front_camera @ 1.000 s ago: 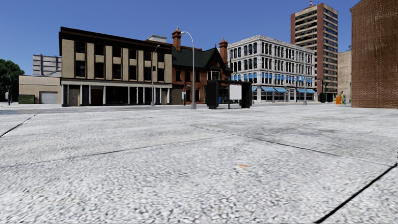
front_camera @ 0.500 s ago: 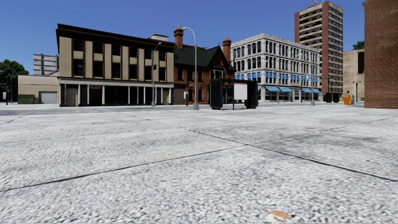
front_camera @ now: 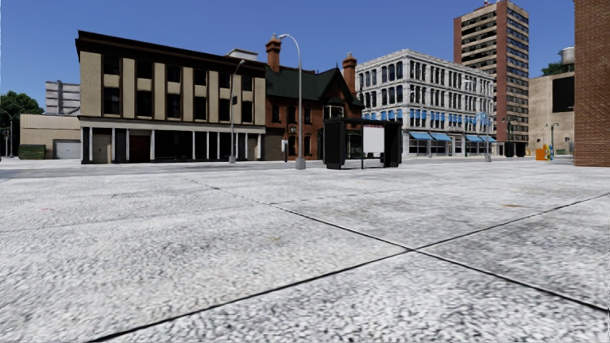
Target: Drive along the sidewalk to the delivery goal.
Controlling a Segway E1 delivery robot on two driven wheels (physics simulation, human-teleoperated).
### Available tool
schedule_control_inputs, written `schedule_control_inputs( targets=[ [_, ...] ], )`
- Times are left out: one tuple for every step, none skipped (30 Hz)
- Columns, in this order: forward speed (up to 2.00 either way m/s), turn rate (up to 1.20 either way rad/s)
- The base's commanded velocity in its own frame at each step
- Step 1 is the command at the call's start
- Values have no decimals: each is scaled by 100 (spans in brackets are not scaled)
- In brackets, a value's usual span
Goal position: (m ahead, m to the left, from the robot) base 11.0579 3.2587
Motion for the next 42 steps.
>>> schedule_control_inputs(
  targets=[
    [200, 24],
    [200, 27],
    [200, 27],
    [200, 28],
    [200, 29],
    [200, 29],
    [200, 29],
    [200, 29],
    [200, 29],
    [200, 29],
    [200, 29],
    [200, 29],
    [200, 29],
    [200, 28],
    [200, 28],
    [200, 23],
    [200, 14],
    [200, 3],
    [200, 0],
    [200, 0],
    [200, 0],
    [200, 0],
    [200, 0],
    [200, 0],
    [200, 0],
    [200, 0],
    [200, 0],
    [200, 0],
    [200, 0],
    [200, 0],
    [200, 6],
    [200, 18],
    [200, 24],
    [200, 24],
    [200, 27],
    [200, 27],
    [200, 28],
    [200, 28],
    [200, 28],
    [200, 28],
    [200, 28],
    [200, 28]
  ],
)
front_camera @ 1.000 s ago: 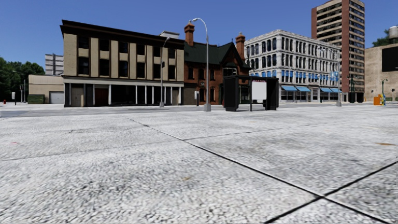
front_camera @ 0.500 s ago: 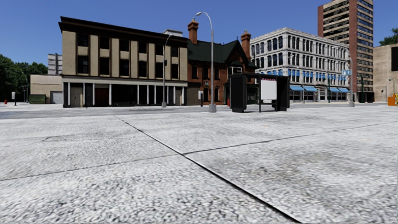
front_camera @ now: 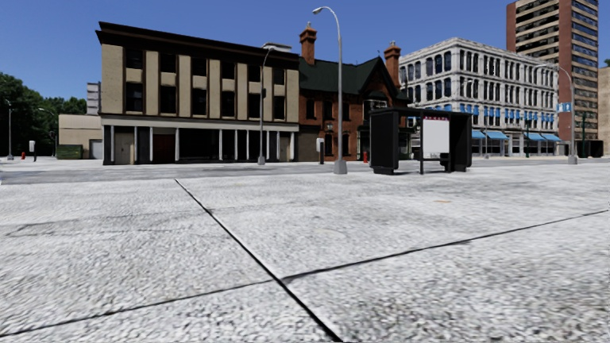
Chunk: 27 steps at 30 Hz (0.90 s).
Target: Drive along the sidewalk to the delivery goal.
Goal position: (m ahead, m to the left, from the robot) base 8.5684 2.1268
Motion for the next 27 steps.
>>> schedule_control_inputs(
  targets=[
    [200, 28],
    [200, 28],
    [200, 28],
    [200, 28],
    [200, 28],
    [200, 28],
    [200, 28],
    [200, 28],
    [200, 28],
    [200, 28],
    [200, 28],
    [200, 28],
    [200, 28],
    [200, 28],
    [200, 28],
    [200, 28],
    [200, 28],
    [200, 27],
    [200, 27],
    [200, 17],
    [200, 0],
    [200, 0],
    [200, 0],
    [200, 0],
    [200, 0],
    [200, 0],
    [200, 0]
  ],
)
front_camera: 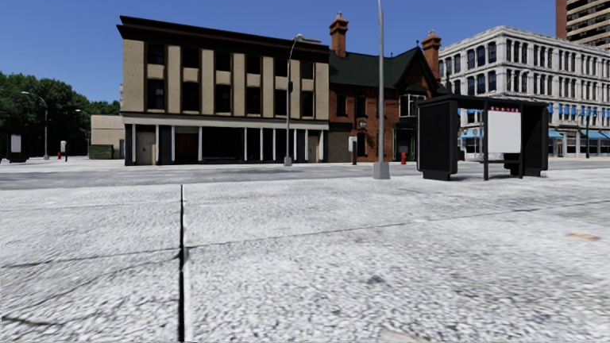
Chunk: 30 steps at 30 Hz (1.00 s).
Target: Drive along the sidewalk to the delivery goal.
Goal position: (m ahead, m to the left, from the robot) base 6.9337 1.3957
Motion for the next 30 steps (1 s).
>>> schedule_control_inputs(
  targets=[
    [198, 8],
    [176, 19],
    [149, 26],
    [138, 30],
    [138, 30],
    [135, 33],
    [134, 36],
    [134, 38],
    [134, 38],
    [134, 38],
    [137, 39],
    [143, 39],
    [143, 39],
    [146, 39],
    [146, 39],
    [147, 39],
    [147, 39],
    [147, 39],
    [147, 39],
    [147, 39],
    [147, 39],
    [147, 39],
    [147, 39],
    [147, 39],
    [147, 39],
    [147, 39],
    [147, 39],
    [147, 39],
    [147, 39],
    [147, 39]
  ],
)
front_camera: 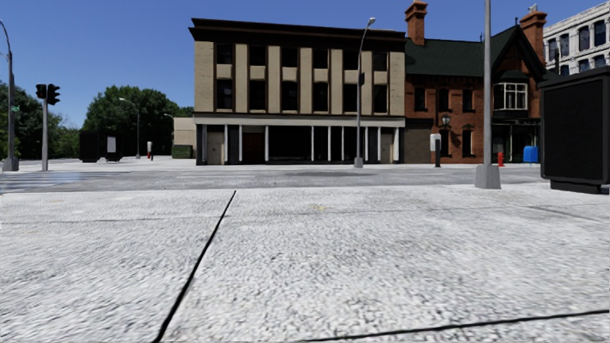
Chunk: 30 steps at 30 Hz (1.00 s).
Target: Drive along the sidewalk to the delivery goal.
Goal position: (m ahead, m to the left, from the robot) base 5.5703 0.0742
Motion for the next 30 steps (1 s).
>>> schedule_control_inputs(
  targets=[
    [147, 39],
    [147, 39],
    [147, 39],
    [147, 37],
    [147, 32],
    [147, 29],
    [147, 29],
    [147, 29],
    [147, 29],
    [147, 20],
    [147, 0],
    [147, 0],
    [147, 0],
    [147, 0],
    [147, 0],
    [147, 0],
    [147, 0],
    [147, 0],
    [147, 0],
    [147, 0],
    [147, 0],
    [147, 0],
    [147, 0],
    [147, 0],
    [147, 0],
    [147, 0],
    [147, 0],
    [147, 0],
    [147, 0],
    [147, 0]
  ],
)
